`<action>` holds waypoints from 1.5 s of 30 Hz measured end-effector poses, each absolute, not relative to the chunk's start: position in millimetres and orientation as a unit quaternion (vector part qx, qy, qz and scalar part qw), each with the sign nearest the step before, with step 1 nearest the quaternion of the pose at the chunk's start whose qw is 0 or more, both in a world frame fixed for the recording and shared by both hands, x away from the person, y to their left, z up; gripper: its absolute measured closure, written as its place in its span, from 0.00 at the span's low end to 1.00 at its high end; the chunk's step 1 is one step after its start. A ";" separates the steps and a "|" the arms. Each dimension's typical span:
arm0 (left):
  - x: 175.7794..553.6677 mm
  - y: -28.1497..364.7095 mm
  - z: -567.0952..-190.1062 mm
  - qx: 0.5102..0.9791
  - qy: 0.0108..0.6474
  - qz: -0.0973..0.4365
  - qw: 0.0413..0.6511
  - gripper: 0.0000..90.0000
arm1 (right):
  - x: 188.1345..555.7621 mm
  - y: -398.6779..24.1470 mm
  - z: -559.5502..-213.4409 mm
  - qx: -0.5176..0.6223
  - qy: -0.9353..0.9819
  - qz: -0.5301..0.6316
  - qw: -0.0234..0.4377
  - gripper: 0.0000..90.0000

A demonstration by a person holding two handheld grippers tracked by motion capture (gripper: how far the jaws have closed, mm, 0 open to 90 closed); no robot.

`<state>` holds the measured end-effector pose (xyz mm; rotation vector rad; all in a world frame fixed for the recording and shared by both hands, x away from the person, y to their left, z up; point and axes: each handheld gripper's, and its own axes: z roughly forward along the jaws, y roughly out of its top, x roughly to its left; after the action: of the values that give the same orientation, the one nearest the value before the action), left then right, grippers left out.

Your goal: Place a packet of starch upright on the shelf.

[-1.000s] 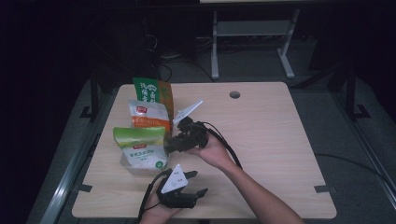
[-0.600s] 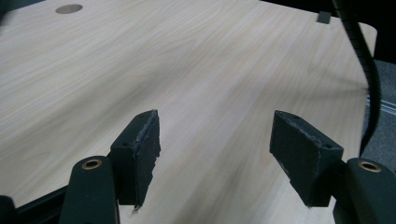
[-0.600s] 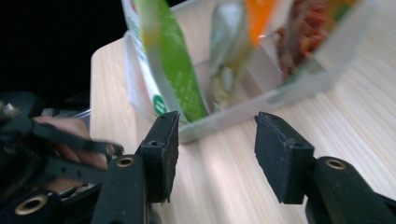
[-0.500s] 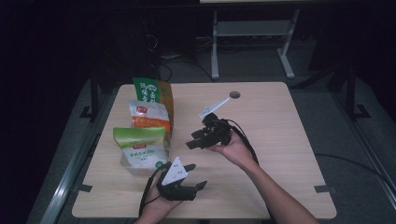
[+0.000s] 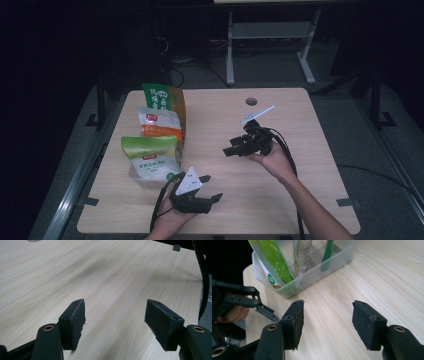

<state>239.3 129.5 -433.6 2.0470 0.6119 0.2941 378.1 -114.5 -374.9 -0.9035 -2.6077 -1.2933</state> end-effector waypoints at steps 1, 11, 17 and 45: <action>239.3 129.2 -433.7 0.837 0.248 0.123 0.472 0.35 | 377.8 -118.1 -375.4 -0.299 -0.852 -0.427 0.047 0.45; 241.0 130.2 -435.1 0.841 0.246 0.122 0.466 0.35 | 375.3 -142.1 -378.5 -0.322 -0.848 -0.419 0.044 0.42; 242.1 131.2 -434.1 0.836 0.249 0.124 0.472 0.34 | 373.5 -155.3 -375.6 -0.333 -0.843 -0.421 0.039 0.41; 248.6 132.1 -431.5 0.837 0.254 0.125 0.468 0.33 | 358.0 -215.4 -388.6 -0.383 -0.824 -0.418 0.023 0.38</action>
<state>248.6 132.1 -431.5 2.0544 0.6236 0.3058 358.0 -215.4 -388.6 -1.1846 -2.5499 -1.2947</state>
